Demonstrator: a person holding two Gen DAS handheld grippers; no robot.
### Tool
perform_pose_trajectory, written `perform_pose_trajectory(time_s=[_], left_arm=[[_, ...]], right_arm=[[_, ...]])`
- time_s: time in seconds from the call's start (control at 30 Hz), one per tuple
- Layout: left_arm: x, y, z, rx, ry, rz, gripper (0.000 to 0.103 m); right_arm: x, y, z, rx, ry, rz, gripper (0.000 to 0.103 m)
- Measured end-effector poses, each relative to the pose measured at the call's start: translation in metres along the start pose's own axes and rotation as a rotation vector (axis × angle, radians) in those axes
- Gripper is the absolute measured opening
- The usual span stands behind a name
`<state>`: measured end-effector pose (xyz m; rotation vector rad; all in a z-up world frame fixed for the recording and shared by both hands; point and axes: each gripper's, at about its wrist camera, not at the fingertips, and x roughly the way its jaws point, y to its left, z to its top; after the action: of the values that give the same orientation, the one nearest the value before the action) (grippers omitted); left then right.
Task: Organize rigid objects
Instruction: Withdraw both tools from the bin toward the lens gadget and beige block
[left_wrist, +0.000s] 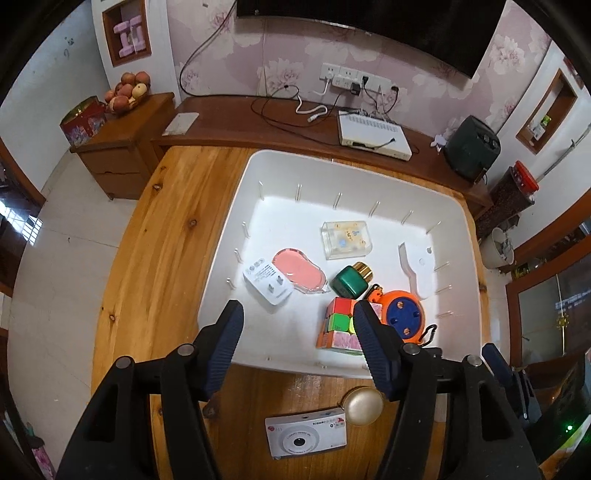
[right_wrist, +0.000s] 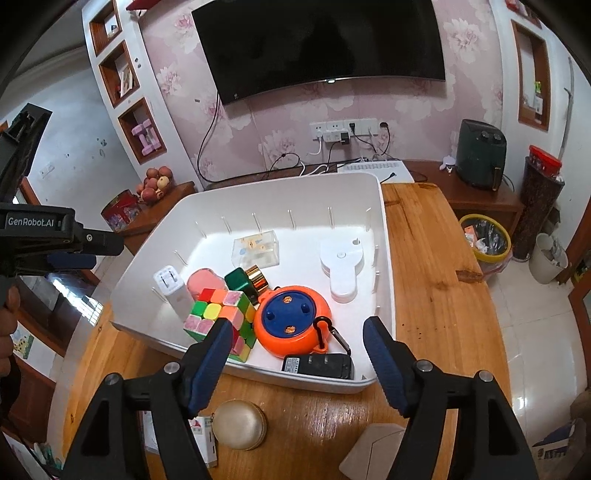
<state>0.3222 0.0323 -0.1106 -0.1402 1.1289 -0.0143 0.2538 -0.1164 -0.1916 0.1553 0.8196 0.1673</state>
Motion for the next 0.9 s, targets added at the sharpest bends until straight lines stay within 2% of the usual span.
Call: perform_pose_trajectory(time_s=[0.23,0.5,0.6,0.77,0.9], left_arm=[[-0.031,-0.014,-0.002,0.055,-0.078,-0.060,0.066],[-0.052,-0.026,-0.011,0.165,-0.080,-0.110,0.066],[-0.058,-0.028,-0.014,0.193,-0.086,-0.124,0.073],[-0.062,-0.031,-0.021,0.267,-0.066,-0.126,0.073],[-0.059,-0.036,-0.030,0.357,-0.052,-0.082,0.074]], right_arm=[[-0.028,0.006,0.000,-0.013,-0.049,-0.025,0.080],[-0.051,0.004,-0.003,-0.005,-0.077,-0.039,0.081],[-0.058,-0.001,-0.004,0.028,-0.083,-0.042,0.081],[-0.064,-0.008,-0.008,0.068,-0.067,-0.040,0.081],[-0.062,-0.020,-0.012,0.132,-0.026,-0.026,0.081]])
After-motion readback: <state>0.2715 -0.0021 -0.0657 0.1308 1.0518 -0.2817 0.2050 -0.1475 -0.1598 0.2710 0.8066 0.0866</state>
